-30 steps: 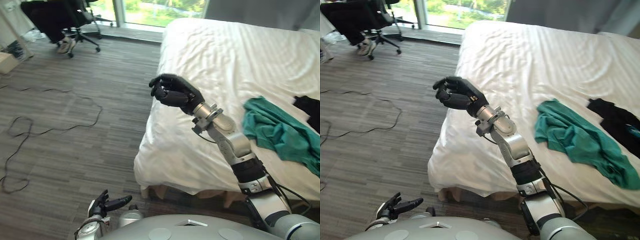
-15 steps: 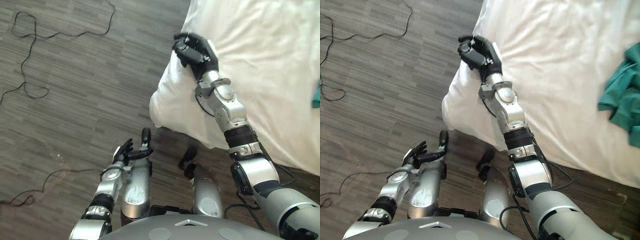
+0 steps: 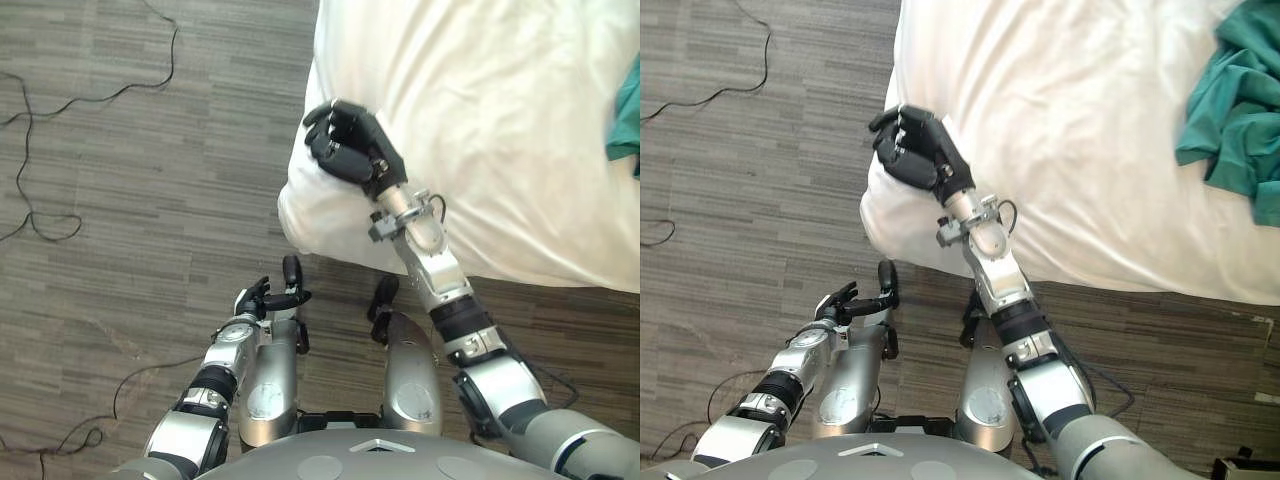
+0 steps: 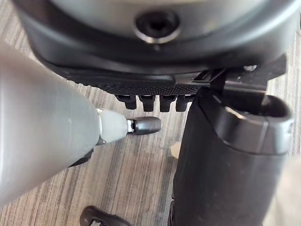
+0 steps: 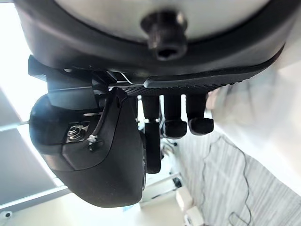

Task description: Tidy up the quilt and then pick up the clothes from the bed and put them into the laundry hamper

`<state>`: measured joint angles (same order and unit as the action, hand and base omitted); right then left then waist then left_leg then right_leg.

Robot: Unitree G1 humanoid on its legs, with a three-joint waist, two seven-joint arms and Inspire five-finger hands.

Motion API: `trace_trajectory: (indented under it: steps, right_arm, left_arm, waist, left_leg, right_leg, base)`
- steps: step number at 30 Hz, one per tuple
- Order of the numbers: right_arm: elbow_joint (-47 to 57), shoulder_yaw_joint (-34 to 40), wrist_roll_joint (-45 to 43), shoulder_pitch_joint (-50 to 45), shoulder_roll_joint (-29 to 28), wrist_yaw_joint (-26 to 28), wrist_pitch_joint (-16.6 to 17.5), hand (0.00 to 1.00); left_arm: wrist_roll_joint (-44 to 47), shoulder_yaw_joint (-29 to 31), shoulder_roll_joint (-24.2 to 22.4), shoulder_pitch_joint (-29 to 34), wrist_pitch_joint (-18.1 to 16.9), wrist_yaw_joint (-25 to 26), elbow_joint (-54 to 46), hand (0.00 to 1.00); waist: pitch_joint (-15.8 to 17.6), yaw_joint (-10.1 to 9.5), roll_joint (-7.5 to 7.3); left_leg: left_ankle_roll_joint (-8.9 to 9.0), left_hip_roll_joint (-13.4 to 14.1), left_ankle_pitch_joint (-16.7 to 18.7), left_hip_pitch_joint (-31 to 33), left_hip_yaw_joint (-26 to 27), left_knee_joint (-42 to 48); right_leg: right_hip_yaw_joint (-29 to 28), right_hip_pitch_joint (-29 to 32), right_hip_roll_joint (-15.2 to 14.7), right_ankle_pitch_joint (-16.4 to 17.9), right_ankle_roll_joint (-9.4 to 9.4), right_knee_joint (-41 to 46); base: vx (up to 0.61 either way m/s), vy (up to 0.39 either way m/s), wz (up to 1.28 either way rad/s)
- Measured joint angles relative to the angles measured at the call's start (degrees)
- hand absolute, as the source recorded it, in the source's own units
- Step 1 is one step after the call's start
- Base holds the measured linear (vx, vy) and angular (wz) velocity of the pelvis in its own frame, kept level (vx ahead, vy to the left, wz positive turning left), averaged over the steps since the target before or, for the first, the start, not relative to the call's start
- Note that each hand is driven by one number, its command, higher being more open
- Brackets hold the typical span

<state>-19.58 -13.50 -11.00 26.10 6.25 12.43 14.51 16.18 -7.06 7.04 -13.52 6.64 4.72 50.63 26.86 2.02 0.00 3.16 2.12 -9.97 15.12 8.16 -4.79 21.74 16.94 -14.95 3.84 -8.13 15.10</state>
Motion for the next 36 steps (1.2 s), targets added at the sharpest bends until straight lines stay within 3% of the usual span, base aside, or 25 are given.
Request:
trace_trajectory:
  steps: [10,13,18,23,25,27,31,33,36]
  right_arm:
    - [-3.98,-6.77,1.11,-6.31,-0.95,5.98,1.50,0.00]
    - [-6.96,-8.80,-3.01,-9.05,-1.67,7.26,1.13,0.00]
    - [-9.17,-13.45,-12.70,-16.06,-1.92,9.75,-5.80,0.00]
    - [-9.06,-21.27,-18.97,-20.65,-1.41,15.12,-11.34,0.00]
    - [-7.47,-27.70,-21.26,-21.11,-1.41,17.22,-13.37,0.00]
    - [-2.79,-31.07,-22.98,-21.44,-1.40,17.50,-13.57,0.00]
    - [8.14,-30.28,-28.82,-21.00,-2.15,15.21,-10.95,0.00]
    - [11.29,-26.14,-31.18,-19.15,-3.92,9.99,-8.16,0.00]
    - [11.29,-21.34,-32.87,-17.04,-5.22,1.83,-7.36,0.00]
  left_arm:
    - [-0.02,-4.06,-0.58,1.60,-0.17,0.02,0.60,1.00]
    - [-0.06,-4.66,-0.55,4.65,-0.01,-0.14,0.56,1.00]
    - [-0.19,-6.14,-0.39,12.56,1.93,-0.85,0.55,1.00]
    - [-1.23,-6.12,0.43,14.49,2.72,-2.00,0.57,1.00]
    - [-2.91,-6.04,1.48,15.29,2.51,-3.29,0.62,1.00]
    - [-4.05,-5.98,2.11,15.92,1.87,-3.87,1.18,1.00]
    - [-6.86,-5.95,2.66,16.24,-0.58,-4.38,3.60,1.00]
    - [-7.60,-5.49,3.06,16.37,-1.71,-4.37,4.80,1.00]
    - [-7.73,-5.57,3.09,16.41,-3.11,-4.51,5.80,1.00]
  waist:
    - [-0.58,3.00,-0.41]
    - [-4.23,2.91,-0.35]
    - [-12.63,2.51,-0.40]
    - [-15.24,1.06,-1.08]
    - [-16.00,0.98,-1.70]
    - [-16.71,0.90,-2.14]
    - [-18.54,0.03,-2.06]
    - [-18.89,-0.13,-1.90]
    - [-19.17,-0.28,-1.51]
  left_leg:
    - [0.29,-0.88,3.53,-9.52,2.98,0.01]
    - [0.47,-0.84,4.69,-12.01,3.61,0.01]
    - [0.51,-0.60,7.80,-17.84,4.36,0.00]
    - [1.09,0.47,8.55,-21.26,4.80,-0.01]
    - [1.69,1.49,9.02,-22.84,4.77,-0.01]
    - [1.80,1.88,9.09,-23.45,4.79,-0.01]
    - [1.85,2.58,9.13,-23.90,4.93,-0.01]
    - [1.85,2.68,9.12,-24.78,5.18,-0.01]
    - [1.85,2.72,9.13,-25.47,6.42,-0.01]
  right_leg:
    - [-1.19,-11.21,0.70,-1.03,-1.78,-6.92]
    - [-0.60,-15.18,1.18,-1.13,-1.95,-9.81]
    - [0.23,-23.18,2.24,-1.13,-1.95,-14.41]
    - [0.24,-26.75,3.32,-1.16,-1.92,-14.34]
    - [0.24,-28.43,4.20,-1.16,-1.91,-14.23]
    - [0.24,-29.23,4.36,-1.16,-1.91,-14.20]
    - [0.15,-29.56,4.91,-1.18,-1.89,-14.14]
    - [0.01,-30.31,4.95,-1.18,-1.89,-14.08]
    - [-1.35,-30.11,4.84,-1.18,-1.88,-14.04]
  base:
    - [0.15,-0.001,-0.14]
    - [0.16,-0.022,-0.01]
    - [0.19,-0.023,0.00]
    - [0.09,-0.052,0.04]
    - [0.06,-0.091,0.04]
    - [0.04,-0.068,0.05]
    - [0.03,-0.067,0.01]
    - [0.01,-0.036,-0.02]
    - [-0.03,-0.020,-0.21]
